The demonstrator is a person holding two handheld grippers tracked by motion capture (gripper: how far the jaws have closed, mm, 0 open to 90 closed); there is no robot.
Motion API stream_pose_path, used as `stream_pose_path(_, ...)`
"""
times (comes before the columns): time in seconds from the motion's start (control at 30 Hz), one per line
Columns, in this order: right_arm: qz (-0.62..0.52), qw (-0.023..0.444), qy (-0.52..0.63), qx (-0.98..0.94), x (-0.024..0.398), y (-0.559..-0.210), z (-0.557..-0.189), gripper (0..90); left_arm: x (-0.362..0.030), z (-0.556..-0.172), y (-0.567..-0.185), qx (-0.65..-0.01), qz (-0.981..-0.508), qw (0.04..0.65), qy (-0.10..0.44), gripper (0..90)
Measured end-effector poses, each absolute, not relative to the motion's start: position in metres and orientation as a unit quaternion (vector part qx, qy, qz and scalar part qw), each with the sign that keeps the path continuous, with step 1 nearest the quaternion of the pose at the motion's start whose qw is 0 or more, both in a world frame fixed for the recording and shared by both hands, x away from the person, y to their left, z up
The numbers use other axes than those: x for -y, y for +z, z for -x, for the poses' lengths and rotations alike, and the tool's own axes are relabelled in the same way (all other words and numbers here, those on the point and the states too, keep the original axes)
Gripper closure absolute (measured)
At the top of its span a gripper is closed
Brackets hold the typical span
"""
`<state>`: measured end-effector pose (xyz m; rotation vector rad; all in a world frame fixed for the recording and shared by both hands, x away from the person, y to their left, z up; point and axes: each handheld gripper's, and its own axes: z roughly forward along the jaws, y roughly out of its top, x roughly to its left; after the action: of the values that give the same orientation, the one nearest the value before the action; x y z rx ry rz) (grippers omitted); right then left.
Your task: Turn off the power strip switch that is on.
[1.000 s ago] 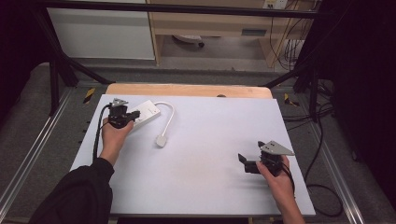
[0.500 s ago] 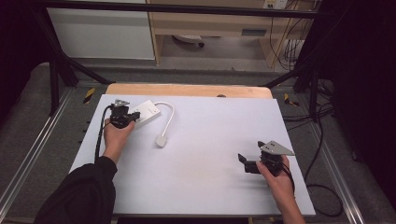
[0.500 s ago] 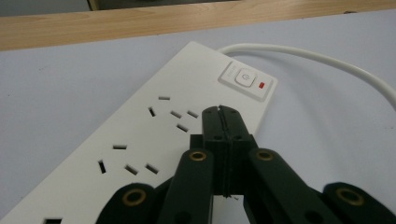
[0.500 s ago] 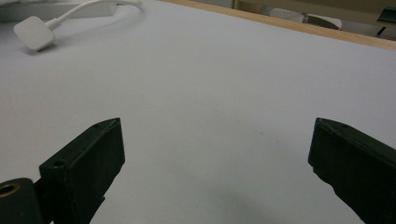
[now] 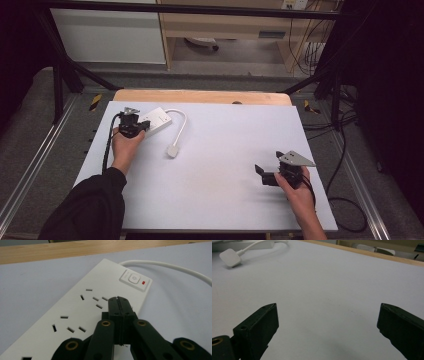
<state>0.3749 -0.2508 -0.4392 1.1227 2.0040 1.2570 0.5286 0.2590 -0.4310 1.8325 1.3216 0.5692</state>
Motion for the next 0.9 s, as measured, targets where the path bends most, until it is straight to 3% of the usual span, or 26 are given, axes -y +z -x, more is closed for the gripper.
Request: stream_pose_path(0.9,-0.414,0.257,0.464,-0.740,0.2503,-0.4394,-0.3748,4.1,-0.2574,-0.5268,-0.4336,-0.520,-0.725,0.395,0.221,90.0)
